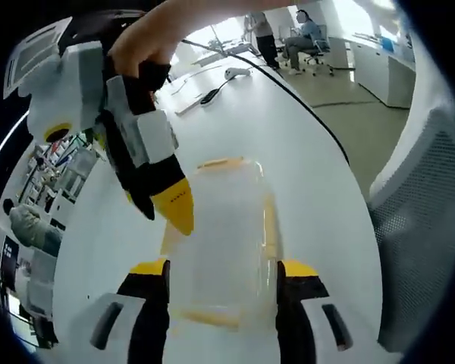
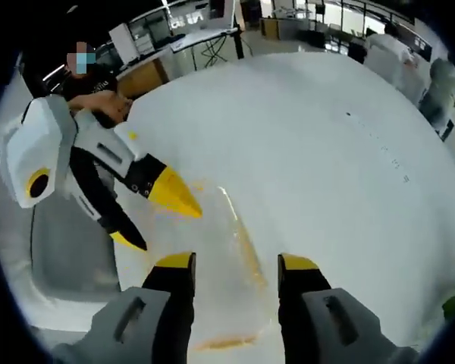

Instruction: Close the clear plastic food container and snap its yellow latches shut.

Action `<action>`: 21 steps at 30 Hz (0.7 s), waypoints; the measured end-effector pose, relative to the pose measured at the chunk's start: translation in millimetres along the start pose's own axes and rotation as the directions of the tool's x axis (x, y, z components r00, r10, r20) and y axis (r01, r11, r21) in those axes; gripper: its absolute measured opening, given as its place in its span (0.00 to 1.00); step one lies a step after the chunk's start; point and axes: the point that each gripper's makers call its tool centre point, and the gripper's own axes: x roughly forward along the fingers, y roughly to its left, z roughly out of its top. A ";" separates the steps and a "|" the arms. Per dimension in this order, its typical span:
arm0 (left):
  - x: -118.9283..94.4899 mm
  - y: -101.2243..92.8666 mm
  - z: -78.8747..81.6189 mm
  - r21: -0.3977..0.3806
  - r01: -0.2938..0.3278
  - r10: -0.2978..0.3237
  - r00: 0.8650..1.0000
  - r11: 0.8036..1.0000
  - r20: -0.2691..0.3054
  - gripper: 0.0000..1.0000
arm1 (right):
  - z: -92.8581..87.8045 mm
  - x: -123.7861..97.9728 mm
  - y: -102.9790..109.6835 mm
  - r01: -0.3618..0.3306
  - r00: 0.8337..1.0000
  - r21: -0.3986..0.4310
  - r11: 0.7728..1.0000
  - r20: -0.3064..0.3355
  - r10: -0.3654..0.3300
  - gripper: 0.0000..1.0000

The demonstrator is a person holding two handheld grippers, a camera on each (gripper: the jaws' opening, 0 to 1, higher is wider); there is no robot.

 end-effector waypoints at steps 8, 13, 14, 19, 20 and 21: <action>-9.6 14.3 -4.4 -0.065 0.011 -0.010 1.000 0.998 0.019 0.66 | -15.4 -11.3 10.4 0.025 0.998 -0.086 0.996 -0.060 -0.031 0.50; -14.2 22.1 -9.5 -0.108 0.038 -0.035 0.999 0.993 0.030 0.73 | -21.1 -15.5 10.7 0.046 0.995 -0.120 0.992 -0.079 -0.056 0.61; -15.1 22.0 -10.6 -0.109 0.046 -0.043 0.999 0.993 0.028 0.72 | -25.0 -16.3 9.2 0.055 0.993 -0.146 0.988 -0.095 -0.070 0.64; -18.3 16.6 -21.3 -0.096 0.119 -0.120 0.993 0.988 -0.006 0.77 | -37.9 -17.0 11.5 0.053 0.988 -0.177 0.983 -0.135 -0.078 0.68; -18.5 12.5 -21.7 -0.144 0.155 -0.157 0.988 0.977 -0.001 0.83 | -39.1 -17.1 12.0 0.053 0.988 -0.181 0.982 -0.136 -0.078 0.71; -18.0 14.4 -20.6 -0.169 0.153 -0.154 0.988 0.974 0.007 0.87 | -42.5 -17.2 12.2 0.054 0.985 -0.187 0.981 -0.149 -0.083 0.72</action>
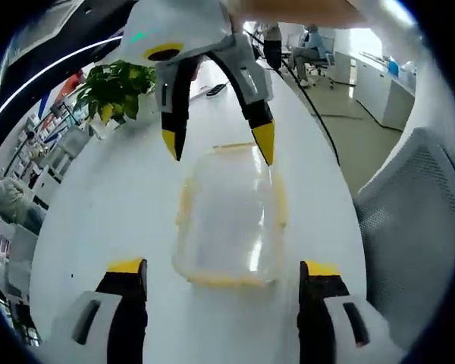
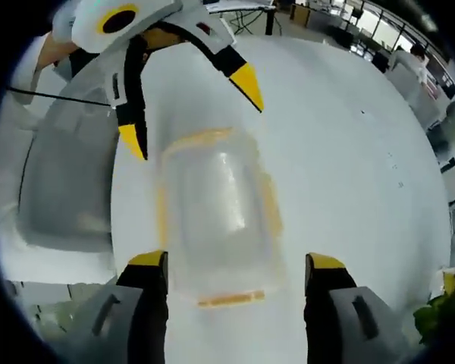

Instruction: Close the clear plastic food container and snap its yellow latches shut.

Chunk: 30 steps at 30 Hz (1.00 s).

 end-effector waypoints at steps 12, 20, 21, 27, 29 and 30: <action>18.5 7.9 0.9 0.047 0.053 -0.050 0.996 0.997 -0.072 0.90 | -23.0 2.8 5.0 0.019 0.996 -0.104 0.994 -0.082 -0.027 0.73; 37.4 4.8 0.5 0.147 0.080 -0.055 0.984 0.986 -0.170 0.90 | -25.2 9.4 5.6 0.009 0.995 -0.105 0.994 -0.095 -0.019 0.67; 38.8 3.7 0.1 0.153 0.081 -0.054 0.983 0.985 -0.175 0.90 | -25.6 10.4 5.4 0.008 0.995 -0.103 0.995 -0.098 -0.018 0.68; 45.9 -8.5 -4.9 0.132 0.127 -0.095 0.969 0.983 -0.227 0.75 | -27.8 16.6 6.5 0.006 0.994 -0.102 0.995 -0.104 -0.017 0.69; 45.7 -9.6 -6.2 0.150 0.129 -0.092 0.969 0.980 -0.230 0.73 | -27.7 16.5 6.7 0.008 0.995 -0.105 0.994 -0.099 -0.019 0.69; 45.0 -8.2 -6.3 0.154 0.127 -0.089 0.968 0.980 -0.233 0.73 | -27.6 16.2 7.2 0.008 0.995 -0.107 0.994 -0.096 -0.018 0.69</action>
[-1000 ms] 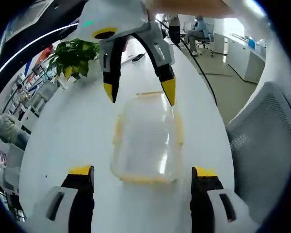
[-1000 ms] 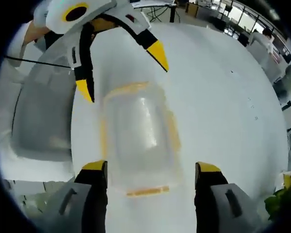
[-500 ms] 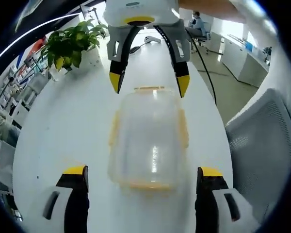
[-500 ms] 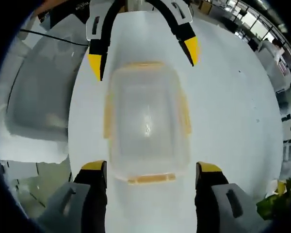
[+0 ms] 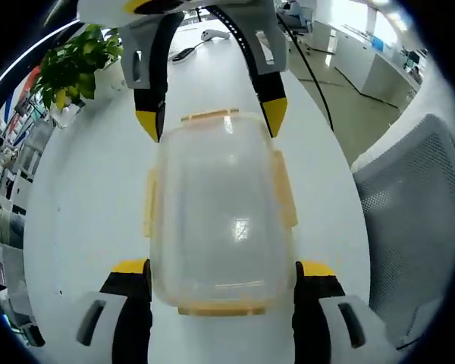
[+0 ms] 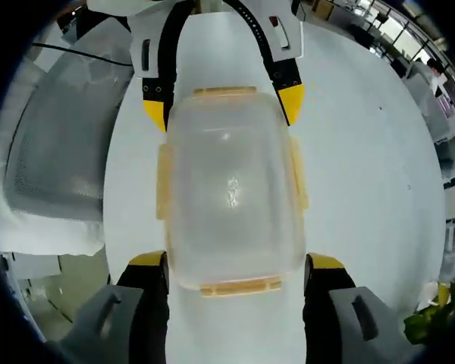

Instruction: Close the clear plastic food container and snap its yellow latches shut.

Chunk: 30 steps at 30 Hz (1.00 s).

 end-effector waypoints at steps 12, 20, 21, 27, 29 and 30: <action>0.2 1.3 0.4 -0.005 -0.003 0.003 1.000 1.000 -0.001 0.73 | 0.5 0.3 -0.1 0.003 1.000 -0.001 1.000 -0.020 -0.003 0.69; -1.3 1.3 -3.4 0.000 0.001 -0.001 1.000 1.000 -0.002 0.73 | 4.7 1.6 1.9 0.006 1.000 0.004 1.000 -0.025 -0.006 0.69; -2.1 0.6 -5.0 0.001 0.001 -0.001 1.000 1.000 -0.004 0.74 | 6.3 2.1 2.4 0.006 1.000 0.005 1.000 -0.025 -0.006 0.69; -9.3 -1.7 -22.1 -0.001 0.004 -0.004 1.000 1.000 -0.013 0.74 | 23.5 6.2 4.4 0.006 1.000 0.000 1.000 -0.017 -0.006 0.69; -11.9 -2.4 -28.9 -0.002 0.004 -0.004 1.000 1.000 -0.020 0.74 | 32.3 8.2 5.1 0.006 1.000 -0.002 1.000 -0.009 -0.006 0.69; -13.9 -2.8 -34.0 -0.004 0.003 -0.003 1.000 1.000 -0.024 0.74 | 38.0 9.5 5.7 0.006 1.000 -0.004 1.000 -0.002 -0.006 0.69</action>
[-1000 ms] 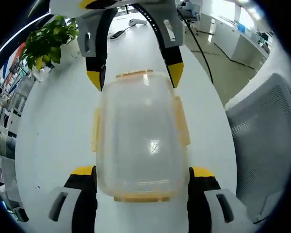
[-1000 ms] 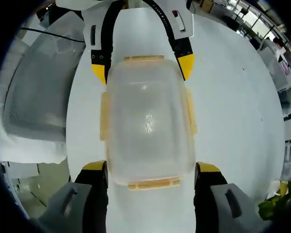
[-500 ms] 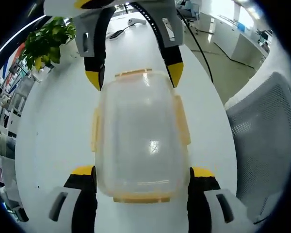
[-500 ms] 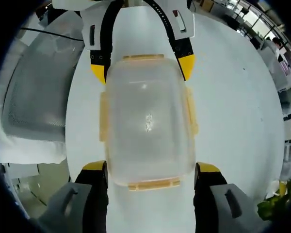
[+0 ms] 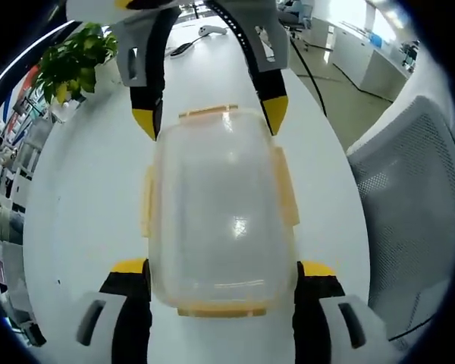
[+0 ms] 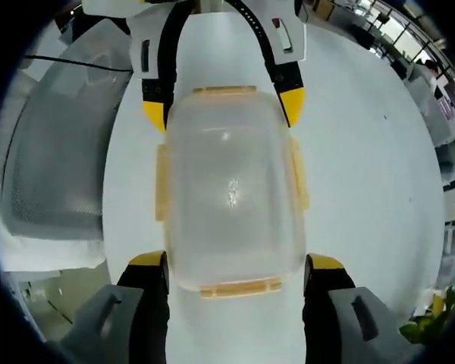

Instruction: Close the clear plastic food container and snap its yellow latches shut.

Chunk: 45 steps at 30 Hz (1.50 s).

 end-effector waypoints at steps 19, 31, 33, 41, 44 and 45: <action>-30.7 -25.7 -79.4 -0.069 -0.006 0.002 0.998 0.998 -0.067 0.76 | 83.1 21.5 17.8 0.016 0.998 -0.094 0.995 0.069 -0.010 0.70; -31.0 -33.2 -99.6 -0.065 -0.011 0.004 0.994 0.998 -0.113 0.79 | 95.7 27.5 19.0 0.035 0.997 -0.144 0.989 0.069 -0.025 0.71; -31.2 -33.4 -99.9 -0.065 -0.009 0.001 0.993 0.998 -0.116 0.80 | 96.0 27.7 18.8 0.033 0.997 -0.144 0.989 0.069 -0.023 0.71; -30.4 -29.9 -102.5 -0.068 -0.003 -0.005 0.993 0.998 -0.117 0.80 | 97.6 29.0 15.5 0.031 0.997 -0.144 0.989 0.070 -0.021 0.71; -30.2 -27.9 -103.4 -0.065 -0.003 -0.005 0.993 0.998 -0.115 0.80 | 98.5 29.4 13.3 0.031 0.997 -0.142 0.989 0.071 -0.021 0.71; -30.2 -25.6 -104.4 -0.064 -0.002 -0.005 0.993 0.998 -0.115 0.80 | 99.2 29.7 11.7 0.031 0.997 -0.141 0.990 0.072 -0.021 0.71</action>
